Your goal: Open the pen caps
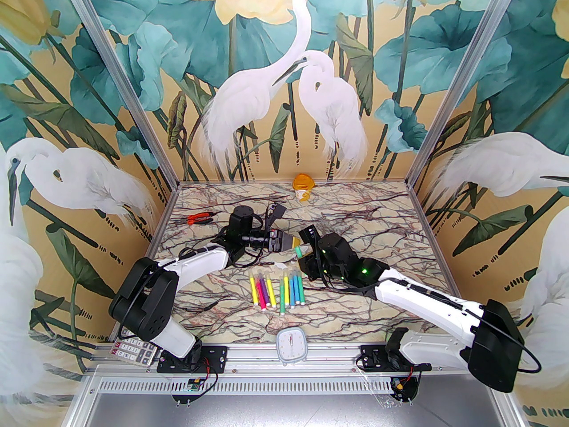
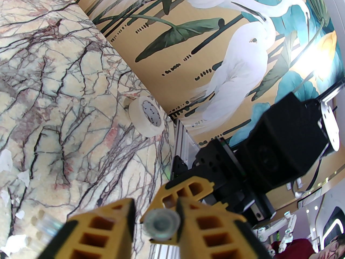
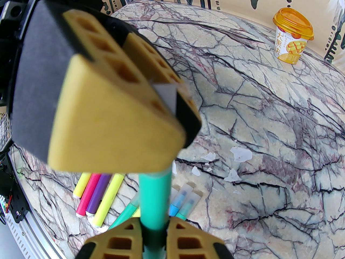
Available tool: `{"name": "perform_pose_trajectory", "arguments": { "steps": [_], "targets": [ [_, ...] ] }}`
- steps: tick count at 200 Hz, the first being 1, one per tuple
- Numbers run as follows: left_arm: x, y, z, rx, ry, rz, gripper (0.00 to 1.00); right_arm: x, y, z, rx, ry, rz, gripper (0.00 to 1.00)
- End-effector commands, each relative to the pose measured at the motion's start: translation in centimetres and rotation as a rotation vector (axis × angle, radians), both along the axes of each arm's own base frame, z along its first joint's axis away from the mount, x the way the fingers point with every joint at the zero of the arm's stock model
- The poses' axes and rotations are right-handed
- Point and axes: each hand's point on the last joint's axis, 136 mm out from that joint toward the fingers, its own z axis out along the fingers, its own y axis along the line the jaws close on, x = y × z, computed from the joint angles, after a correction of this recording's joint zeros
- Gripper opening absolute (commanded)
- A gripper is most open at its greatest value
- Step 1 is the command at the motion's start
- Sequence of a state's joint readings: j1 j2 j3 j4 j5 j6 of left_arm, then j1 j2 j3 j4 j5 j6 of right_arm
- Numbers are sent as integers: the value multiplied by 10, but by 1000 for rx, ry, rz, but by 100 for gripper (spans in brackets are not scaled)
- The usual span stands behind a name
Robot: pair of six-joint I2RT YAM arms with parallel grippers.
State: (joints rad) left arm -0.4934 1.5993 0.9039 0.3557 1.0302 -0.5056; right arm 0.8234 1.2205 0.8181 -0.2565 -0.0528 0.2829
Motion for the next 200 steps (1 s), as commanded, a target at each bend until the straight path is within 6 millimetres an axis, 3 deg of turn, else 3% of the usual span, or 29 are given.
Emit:
{"name": "perform_pose_trajectory", "arguments": {
  "steps": [1,27,52,79,110,136,148,200],
  "targets": [
    [-3,-5,10,-20,-13,-35,24,4,2,17,34,-50,1,14],
    [-2,-5,12,-33,-11,-37,16,4,0,14,32,-51,-9,23],
    [-1,-7,15,-41,-1,-40,9,6,-1,10,29,-40,-27,46],
    [-2,-8,21,-66,18,-53,4,8,1,3,25,-23,-36,51],
    [-5,-10,33,-124,28,-83,1,12,5,-4,22,-1,-39,47],
    [-7,-10,38,-161,34,-96,0,15,5,-2,26,-7,-53,35],
    [-6,-10,36,-160,43,-95,0,16,3,0,31,-13,-57,27],
    [3,-10,20,-75,51,-38,0,9,-8,10,44,-42,-65,16]
  ]
}}
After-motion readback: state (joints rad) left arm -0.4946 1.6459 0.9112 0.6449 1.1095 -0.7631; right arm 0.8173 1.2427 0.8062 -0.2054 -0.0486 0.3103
